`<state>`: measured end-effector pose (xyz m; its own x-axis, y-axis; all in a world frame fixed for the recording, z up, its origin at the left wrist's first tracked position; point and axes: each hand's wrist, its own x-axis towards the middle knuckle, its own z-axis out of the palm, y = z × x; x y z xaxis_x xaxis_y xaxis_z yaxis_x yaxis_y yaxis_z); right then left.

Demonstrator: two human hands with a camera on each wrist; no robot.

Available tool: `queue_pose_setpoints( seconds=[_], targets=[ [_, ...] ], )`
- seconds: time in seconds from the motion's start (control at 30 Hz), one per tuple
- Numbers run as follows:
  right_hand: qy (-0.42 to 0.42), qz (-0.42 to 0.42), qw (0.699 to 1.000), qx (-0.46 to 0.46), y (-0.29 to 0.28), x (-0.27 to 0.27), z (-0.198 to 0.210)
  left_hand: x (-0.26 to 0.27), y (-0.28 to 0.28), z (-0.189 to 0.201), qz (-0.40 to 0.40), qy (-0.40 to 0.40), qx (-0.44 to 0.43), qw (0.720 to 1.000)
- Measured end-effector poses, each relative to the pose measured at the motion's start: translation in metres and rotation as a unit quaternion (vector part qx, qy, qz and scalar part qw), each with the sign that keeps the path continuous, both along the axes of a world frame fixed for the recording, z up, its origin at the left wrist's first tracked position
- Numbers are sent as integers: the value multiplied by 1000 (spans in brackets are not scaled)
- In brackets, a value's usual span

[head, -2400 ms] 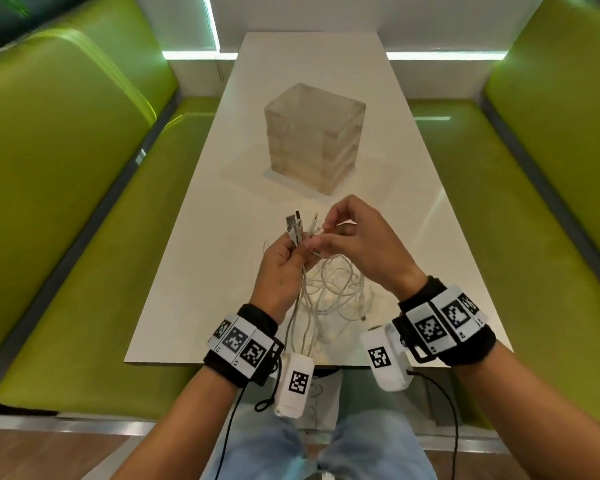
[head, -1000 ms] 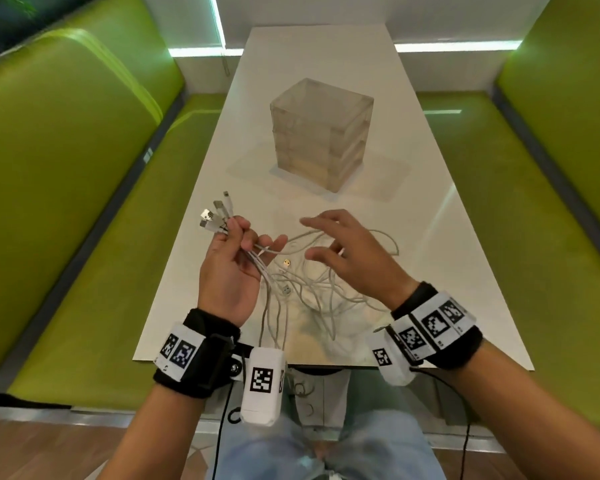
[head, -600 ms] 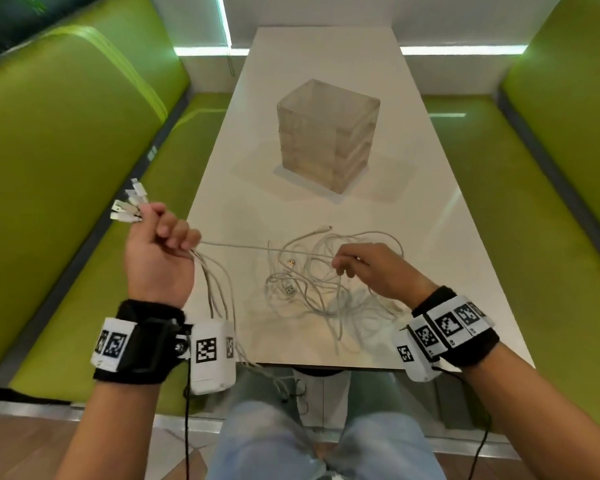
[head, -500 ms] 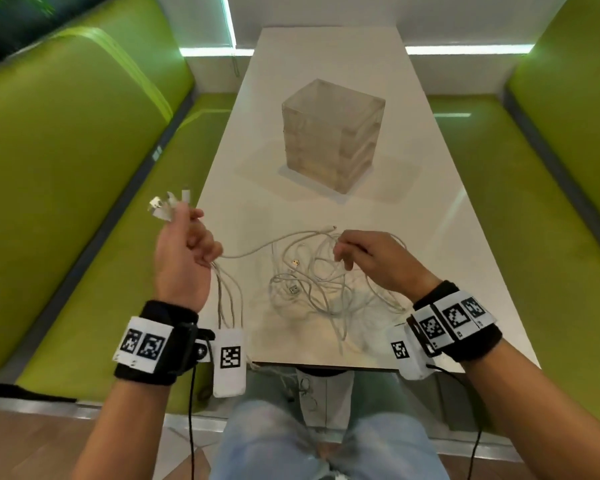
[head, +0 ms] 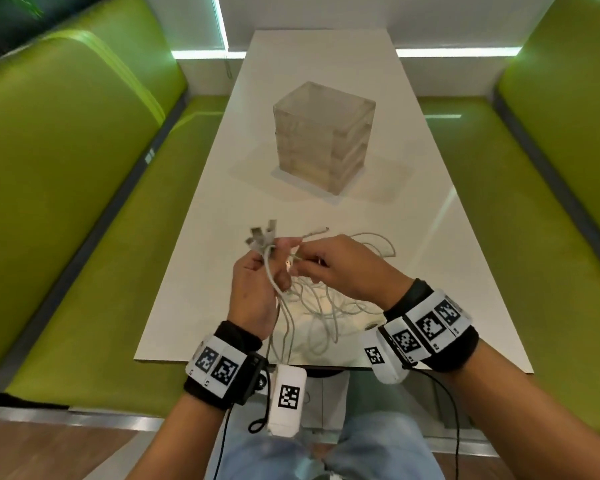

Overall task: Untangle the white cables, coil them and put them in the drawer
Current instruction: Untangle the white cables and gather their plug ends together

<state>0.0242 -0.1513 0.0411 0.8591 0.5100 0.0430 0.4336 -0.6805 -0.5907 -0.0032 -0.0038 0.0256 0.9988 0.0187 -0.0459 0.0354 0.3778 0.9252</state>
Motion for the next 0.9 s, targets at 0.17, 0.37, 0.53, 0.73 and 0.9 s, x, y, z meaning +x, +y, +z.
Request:
queue_pose_setpoints(
  seconds=[0.17, 0.37, 0.53, 0.73, 0.9],
  targets=[
    [34, -58, 993, -102, -33, 15, -31, 18, 46, 19, 105, -56, -58, 991],
    [25, -119, 990, 69, -53, 27, -32, 21, 71, 12, 151, -52, -22, 987],
    [2, -80, 995, 64, -29, 13, -16, 6, 23, -5, 34, 15, 154, 987],
    [-179, -76, 975, -109, -12, 5, -11, -5, -8, -8, 11, 51, 193, 980],
    [-233, -84, 965, -90, -6, -2, -14, -4, -3, -1, -33, 67, 192, 979]
  ],
)
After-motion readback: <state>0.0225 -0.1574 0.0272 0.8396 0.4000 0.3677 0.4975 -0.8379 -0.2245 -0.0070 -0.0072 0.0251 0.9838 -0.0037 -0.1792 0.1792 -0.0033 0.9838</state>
